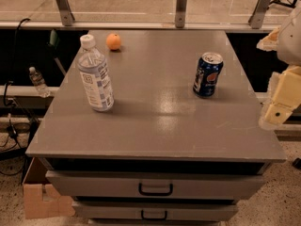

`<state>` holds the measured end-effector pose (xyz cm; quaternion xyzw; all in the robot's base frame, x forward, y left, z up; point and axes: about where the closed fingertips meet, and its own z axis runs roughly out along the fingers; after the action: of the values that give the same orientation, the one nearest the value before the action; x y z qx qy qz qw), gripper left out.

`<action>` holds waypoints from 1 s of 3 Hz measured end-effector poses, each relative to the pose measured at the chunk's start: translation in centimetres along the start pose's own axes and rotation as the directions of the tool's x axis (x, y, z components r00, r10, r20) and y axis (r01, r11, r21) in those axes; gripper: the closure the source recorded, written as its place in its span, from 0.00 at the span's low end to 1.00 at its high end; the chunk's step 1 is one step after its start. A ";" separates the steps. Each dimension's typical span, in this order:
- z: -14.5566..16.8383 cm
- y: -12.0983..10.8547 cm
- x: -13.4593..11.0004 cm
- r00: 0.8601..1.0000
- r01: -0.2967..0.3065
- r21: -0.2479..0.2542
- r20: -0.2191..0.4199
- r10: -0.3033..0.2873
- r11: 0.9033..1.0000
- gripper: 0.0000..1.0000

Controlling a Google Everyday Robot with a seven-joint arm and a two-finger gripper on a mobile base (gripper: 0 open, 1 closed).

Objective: Knock pepsi can over

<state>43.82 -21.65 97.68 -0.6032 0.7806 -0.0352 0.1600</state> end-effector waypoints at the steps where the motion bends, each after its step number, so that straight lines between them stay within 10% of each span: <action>1: 0.0 -0.1 -0.1 1.000 0.001 0.002 0.003 -0.001 1.000 0.00; 3: 4.7 -1.6 -1.0 0.982 -0.024 -0.016 0.188 0.026 1.000 0.00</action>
Offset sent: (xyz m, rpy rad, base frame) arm 0.0254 0.0113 -0.0451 0.2105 -0.0285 0.0311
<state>46.85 -20.46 93.87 -0.5950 0.7697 0.0292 0.2293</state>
